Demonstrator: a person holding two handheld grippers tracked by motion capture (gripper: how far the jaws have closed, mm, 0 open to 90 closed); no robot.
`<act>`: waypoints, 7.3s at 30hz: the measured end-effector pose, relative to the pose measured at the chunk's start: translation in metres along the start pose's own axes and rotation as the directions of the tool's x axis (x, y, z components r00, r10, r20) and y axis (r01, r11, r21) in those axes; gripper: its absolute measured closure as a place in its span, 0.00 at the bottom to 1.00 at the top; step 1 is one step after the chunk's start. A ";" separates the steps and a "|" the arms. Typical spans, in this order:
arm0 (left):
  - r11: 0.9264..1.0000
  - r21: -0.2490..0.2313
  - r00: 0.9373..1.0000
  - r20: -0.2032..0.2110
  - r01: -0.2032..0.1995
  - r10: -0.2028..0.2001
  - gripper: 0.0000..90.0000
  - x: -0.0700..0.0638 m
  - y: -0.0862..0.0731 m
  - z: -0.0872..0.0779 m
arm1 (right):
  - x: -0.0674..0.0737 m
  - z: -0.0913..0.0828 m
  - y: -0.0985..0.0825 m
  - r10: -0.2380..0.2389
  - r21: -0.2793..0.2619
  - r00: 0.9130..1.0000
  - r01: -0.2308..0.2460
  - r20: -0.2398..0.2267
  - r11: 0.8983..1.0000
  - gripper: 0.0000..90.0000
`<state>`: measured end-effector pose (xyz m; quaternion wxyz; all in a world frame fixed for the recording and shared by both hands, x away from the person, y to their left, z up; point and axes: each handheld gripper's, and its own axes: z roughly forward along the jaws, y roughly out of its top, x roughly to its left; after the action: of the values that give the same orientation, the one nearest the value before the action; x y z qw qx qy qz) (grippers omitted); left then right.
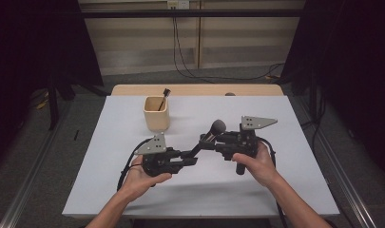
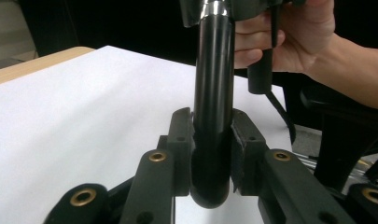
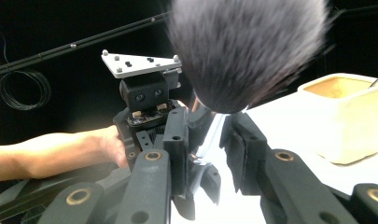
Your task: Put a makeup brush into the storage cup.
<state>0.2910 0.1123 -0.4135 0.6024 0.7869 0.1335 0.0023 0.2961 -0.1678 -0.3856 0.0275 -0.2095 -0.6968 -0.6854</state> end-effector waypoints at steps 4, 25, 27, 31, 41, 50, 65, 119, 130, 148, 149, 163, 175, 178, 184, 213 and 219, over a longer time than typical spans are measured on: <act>1.000 -0.008 1.000 -0.008 0.011 -0.011 0.80 0.000 0.000 0.000 | 0.000 -0.001 0.001 0.004 0.003 1.000 -0.004 0.002 1.000 0.79; 0.999 -0.021 0.990 -0.135 0.024 -0.027 0.17 0.002 0.002 -0.010 | -0.002 -0.016 0.008 -0.025 0.026 0.994 0.022 0.111 0.999 0.79; 0.999 -0.033 0.988 -0.149 0.039 -0.044 0.13 0.003 0.003 -0.013 | -0.002 -0.017 0.008 -0.030 0.036 0.993 0.027 0.114 0.999 0.79; 0.997 -0.047 0.984 -0.164 0.060 -0.067 0.05 0.005 0.004 -0.017 | -0.003 -0.020 0.010 -0.035 0.062 0.992 0.028 0.123 0.998 0.79; 0.997 -0.030 0.985 -0.158 0.066 -0.070 0.01 0.006 0.004 -0.016 | -0.004 -0.028 0.018 -0.051 0.138 0.989 0.032 0.135 0.990 0.79; 0.999 0.009 0.987 -0.158 0.040 -0.038 0.02 0.004 0.005 -0.010 | -0.006 -0.020 0.025 -0.076 0.274 0.987 0.035 0.140 0.961 0.79; 0.999 0.042 0.984 -0.177 0.029 -0.021 0.02 0.005 0.005 -0.005 | -0.006 -0.003 0.036 -0.115 0.473 0.984 0.038 0.135 0.880 0.79; 0.997 0.060 0.994 -0.101 0.054 -0.048 0.70 0.009 0.009 0.033 | -0.006 0.032 0.042 -0.124 0.530 0.985 0.044 0.117 0.847 0.79; 0.996 0.050 0.994 -0.079 0.074 -0.070 0.82 0.012 0.009 0.032 | -0.006 0.034 0.042 -0.129 0.524 0.985 0.049 0.117 0.850 0.79; 0.996 0.052 0.995 -0.076 0.066 -0.062 0.83 0.013 0.011 0.030 | -0.009 0.032 0.039 -0.111 0.487 0.988 0.045 0.107 0.872 0.78; 0.997 0.053 0.995 -0.080 0.063 -0.059 0.83 0.013 0.011 0.030 | -0.009 0.032 0.039 -0.109 0.485 0.988 0.043 0.110 0.874 0.78; 0.996 0.036 0.991 -0.111 0.083 -0.079 0.83 0.017 0.012 0.023 | -0.010 0.022 0.038 -0.087 0.424 0.983 0.011 0.160 0.906 0.51; 0.995 0.035 0.988 -0.124 0.094 -0.089 0.83 0.017 0.010 0.020 | -0.016 0.005 0.028 -0.085 0.364 0.968 -0.006 0.235 0.932 0.14; 0.995 0.030 0.987 -0.133 0.098 -0.093 0.83 0.018 0.010 0.017 | -0.017 -0.001 0.025 -0.078 0.359 0.963 -0.021 0.258 0.933 0.07; 0.994 0.021 0.984 -0.150 0.104 -0.100 0.83 0.020 0.011 0.010 | -0.020 -0.016 0.020 -0.057 0.340 0.953 -0.049 0.296 0.939 0.02; 0.995 0.009 0.966 -0.243 0.095 -0.090 0.83 0.028 0.015 -0.036 | -0.005 -0.070 -0.023 -0.115 0.287 0.861 -0.037 0.496 0.957 0.02; 0.996 -0.012 0.961 -0.262 0.092 -0.092 0.83 0.032 0.020 -0.048 | -0.002 -0.081 -0.032 -0.100 0.230 0.831 -0.034 0.547 0.973 0.02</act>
<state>0.3178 0.1601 -0.3867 0.5788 0.7727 0.2486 0.0784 0.2673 -0.2455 -0.4121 -0.1638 -0.3826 -0.7528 -0.5100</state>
